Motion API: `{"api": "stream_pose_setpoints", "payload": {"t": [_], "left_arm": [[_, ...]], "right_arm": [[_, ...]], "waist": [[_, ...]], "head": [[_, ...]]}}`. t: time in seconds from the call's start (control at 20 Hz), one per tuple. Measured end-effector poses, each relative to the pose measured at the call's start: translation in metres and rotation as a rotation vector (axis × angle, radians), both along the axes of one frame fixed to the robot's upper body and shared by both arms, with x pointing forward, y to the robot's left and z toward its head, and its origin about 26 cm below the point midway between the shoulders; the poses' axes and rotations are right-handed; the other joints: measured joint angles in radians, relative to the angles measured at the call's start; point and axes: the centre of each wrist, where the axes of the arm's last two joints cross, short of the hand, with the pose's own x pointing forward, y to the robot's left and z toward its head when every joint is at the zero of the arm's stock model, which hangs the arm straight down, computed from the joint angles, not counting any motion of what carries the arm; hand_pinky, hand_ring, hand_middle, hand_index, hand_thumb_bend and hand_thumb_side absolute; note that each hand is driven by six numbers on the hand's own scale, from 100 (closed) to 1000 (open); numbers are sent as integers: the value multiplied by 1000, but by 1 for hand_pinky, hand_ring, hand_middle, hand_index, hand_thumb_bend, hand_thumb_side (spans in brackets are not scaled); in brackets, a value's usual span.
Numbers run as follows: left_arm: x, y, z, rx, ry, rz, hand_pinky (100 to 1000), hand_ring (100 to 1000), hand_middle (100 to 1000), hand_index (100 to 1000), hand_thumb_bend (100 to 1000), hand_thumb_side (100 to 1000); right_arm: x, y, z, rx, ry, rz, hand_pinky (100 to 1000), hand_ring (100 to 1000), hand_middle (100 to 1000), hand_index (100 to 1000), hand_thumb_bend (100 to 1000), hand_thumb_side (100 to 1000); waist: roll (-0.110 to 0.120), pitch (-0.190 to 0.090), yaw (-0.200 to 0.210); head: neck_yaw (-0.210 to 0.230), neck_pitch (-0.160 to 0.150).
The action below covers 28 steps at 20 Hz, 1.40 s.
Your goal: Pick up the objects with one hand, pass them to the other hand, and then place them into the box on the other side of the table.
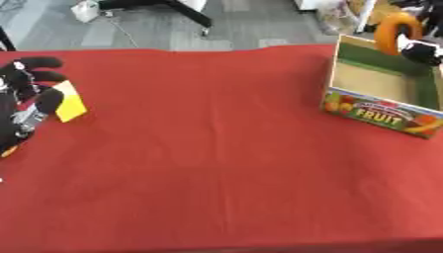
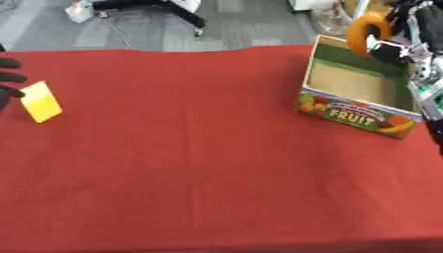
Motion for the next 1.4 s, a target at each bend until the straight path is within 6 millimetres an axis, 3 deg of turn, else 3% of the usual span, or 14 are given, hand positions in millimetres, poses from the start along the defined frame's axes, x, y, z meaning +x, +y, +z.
{"api": "stream_pose_setpoints", "payload": {"t": [0.15,0.4,0.5,0.75,0.95,1.1,1.4], "left_arm": [[-1,-1,1,-7,-8,-5,647,724,748,803,682,679],[-1,0,1,-11,-12,-2,647,724,748,803,680,681],[-1,0,1,-12,-13,-2,647,724,749,803,680,681],[-1,2,0,-14,-11,6,646,724,748,801,679,680],[-1,4,0,-20,-17,18,645,722,747,799,677,677],[-1,7,0,-25,-20,37,644,721,745,797,675,672],[1,16,1,-26,-38,106,646,720,743,796,673,654]], "right_arm": [[0,-7,-6,-25,71,-5,586,676,620,770,435,434],[-2,-15,-12,-51,171,-22,635,722,677,881,730,607],[-4,-16,-15,-58,195,-26,638,724,681,895,768,651],[-9,-18,-13,-42,160,-26,618,716,669,881,712,619],[-20,-14,-5,28,41,-6,594,712,659,843,558,511],[-31,-3,2,125,-71,31,586,707,651,827,449,459],[-72,36,19,281,-269,184,589,703,647,823,357,447]], "waist": [[0,0,3],[0,0,4],[0,0,4],[0,0,3],[0,0,-2],[0,0,-4],[0,2,-21]], "head": [[-1,0],[-1,0],[-1,0],[4,0],[14,0],[26,0],[69,0]]}}
